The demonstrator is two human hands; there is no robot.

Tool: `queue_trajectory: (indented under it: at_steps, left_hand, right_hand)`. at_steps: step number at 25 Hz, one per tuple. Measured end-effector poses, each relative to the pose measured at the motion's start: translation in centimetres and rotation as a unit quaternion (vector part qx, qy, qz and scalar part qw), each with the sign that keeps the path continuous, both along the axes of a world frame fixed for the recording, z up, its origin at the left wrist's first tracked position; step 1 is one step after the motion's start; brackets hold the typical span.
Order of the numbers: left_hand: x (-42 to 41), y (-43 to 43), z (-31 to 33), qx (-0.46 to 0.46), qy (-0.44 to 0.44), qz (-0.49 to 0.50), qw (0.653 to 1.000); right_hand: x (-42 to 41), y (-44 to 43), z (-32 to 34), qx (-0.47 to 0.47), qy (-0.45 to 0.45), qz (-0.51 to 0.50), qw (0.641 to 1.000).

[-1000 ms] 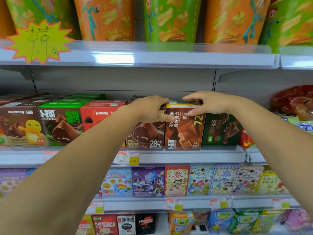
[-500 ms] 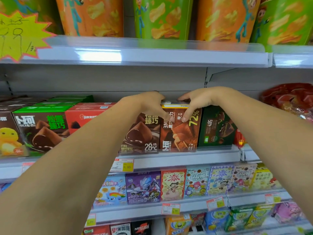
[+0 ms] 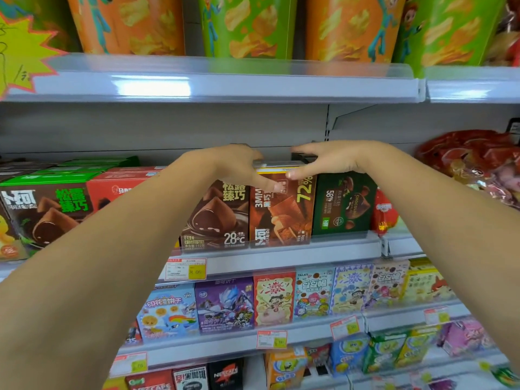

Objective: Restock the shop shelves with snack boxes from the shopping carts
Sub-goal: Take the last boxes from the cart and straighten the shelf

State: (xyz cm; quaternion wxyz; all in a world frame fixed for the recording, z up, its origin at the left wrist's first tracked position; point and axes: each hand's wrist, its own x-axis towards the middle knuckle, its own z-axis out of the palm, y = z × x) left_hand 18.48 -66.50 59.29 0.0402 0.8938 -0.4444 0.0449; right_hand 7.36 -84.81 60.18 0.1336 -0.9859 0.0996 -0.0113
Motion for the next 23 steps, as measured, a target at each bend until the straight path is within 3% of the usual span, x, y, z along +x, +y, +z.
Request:
queue_trajectory:
  at_steps: [2,5,13,16,20,23]
  left_hand:
    - [-1.1,-0.7,0.1,-0.008,0.006,0.0,1.0]
    - [-3.2,-3.2,0.4,-0.039,0.011,-0.012,0.999]
    - [-5.8,-11.2,-0.3,-0.032,0.071,0.032,0.996]
    - [-6.2,-12.3,-0.8,-0.045,0.054,0.057,0.996]
    - [-6.7,-12.5,-1.4,-0.058,0.03,0.077,0.995]
    - [-7.3,-12.6,-1.2,-0.05,-0.001,0.088,0.995]
  right_hand:
    - [-1.9,-2.0,-0.1,-0.004,-0.036,-0.007,0.999]
    - [-4.4,-6.8,-0.5,0.064,-0.062,-0.035,0.995]
    - [-4.9,-13.2,-2.8,0.138,-0.035,0.009,0.99]
    - [-3.9,-13.6,-3.5,0.182,-0.06,0.039,0.981]
    - [-3.3,-13.7,-3.9,0.17,-0.097,0.062,0.979]
    - [-3.3,-14.1,-4.0,0.239,-0.11,0.064,0.963]
